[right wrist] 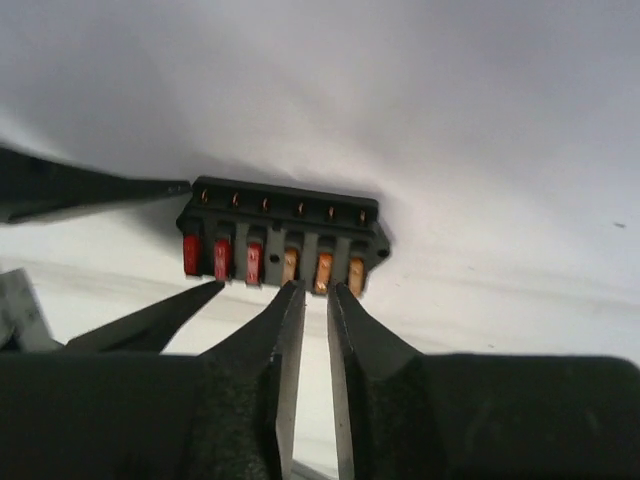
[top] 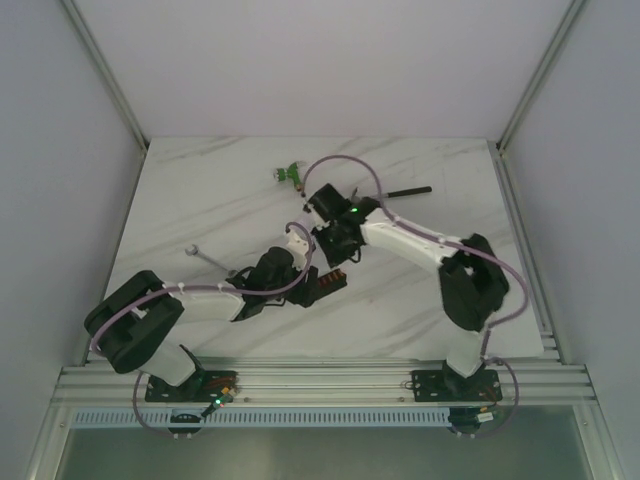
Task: Snap on the fuse box
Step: Adjust the fuse in the fuse box base, then pick up the fuse box cover from the center of the board.
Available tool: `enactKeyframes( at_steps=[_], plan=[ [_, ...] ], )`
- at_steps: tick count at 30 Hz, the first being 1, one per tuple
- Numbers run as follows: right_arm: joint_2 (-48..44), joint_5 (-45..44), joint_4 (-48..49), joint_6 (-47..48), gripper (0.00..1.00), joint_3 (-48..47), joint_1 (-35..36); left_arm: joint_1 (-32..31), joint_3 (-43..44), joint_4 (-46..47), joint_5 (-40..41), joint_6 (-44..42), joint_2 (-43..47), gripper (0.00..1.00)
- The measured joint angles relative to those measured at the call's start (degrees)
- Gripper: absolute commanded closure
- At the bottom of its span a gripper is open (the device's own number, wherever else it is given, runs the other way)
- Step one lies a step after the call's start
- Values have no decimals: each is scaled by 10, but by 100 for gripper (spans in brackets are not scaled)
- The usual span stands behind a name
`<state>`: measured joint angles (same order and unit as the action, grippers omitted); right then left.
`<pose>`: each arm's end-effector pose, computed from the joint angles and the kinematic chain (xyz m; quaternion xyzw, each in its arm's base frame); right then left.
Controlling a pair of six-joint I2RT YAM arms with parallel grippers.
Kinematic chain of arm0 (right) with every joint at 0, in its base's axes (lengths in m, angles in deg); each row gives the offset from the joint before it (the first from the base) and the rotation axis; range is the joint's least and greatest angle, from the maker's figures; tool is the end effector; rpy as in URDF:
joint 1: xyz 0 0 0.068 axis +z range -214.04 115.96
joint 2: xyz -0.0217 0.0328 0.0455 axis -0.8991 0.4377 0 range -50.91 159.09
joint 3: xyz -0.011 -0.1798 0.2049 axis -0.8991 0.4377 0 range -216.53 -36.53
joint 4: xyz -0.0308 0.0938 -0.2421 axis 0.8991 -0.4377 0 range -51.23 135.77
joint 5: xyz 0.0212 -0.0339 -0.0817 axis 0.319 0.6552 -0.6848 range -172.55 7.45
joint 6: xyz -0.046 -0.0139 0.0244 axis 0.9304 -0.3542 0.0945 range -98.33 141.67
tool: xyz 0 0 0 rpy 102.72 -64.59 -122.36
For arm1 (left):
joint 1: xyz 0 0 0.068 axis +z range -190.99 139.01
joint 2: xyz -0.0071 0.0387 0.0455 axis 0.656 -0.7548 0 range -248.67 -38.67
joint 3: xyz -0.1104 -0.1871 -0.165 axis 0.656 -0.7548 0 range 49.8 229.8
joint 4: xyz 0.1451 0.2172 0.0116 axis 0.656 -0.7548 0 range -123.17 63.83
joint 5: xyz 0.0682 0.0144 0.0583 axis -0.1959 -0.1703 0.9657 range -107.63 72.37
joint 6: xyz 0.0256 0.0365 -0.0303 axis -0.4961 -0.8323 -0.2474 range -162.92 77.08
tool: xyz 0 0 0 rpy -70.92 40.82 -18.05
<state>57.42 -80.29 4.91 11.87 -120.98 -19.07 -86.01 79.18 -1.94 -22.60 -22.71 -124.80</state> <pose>0.2807 0.2823 0.2206 -0.2988 0.9288 0.1176 0.1852 0.1950 -0.1995 0.1461 0.2085 0.8510 -0.2910 0.3842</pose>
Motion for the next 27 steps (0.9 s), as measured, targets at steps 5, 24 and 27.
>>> enactKeyframes(
  at_steps=[5,24,27],
  plan=[
    [-144,-21,78,-14,58,90,-56,0,26,-26,23,12,-5,19],
    [-273,-58,319,-33,13,361,-229,68,296,-196,295,138,-121,0],
    [-273,-49,340,-32,11,372,-236,68,342,-209,323,144,-165,0]
  ],
)
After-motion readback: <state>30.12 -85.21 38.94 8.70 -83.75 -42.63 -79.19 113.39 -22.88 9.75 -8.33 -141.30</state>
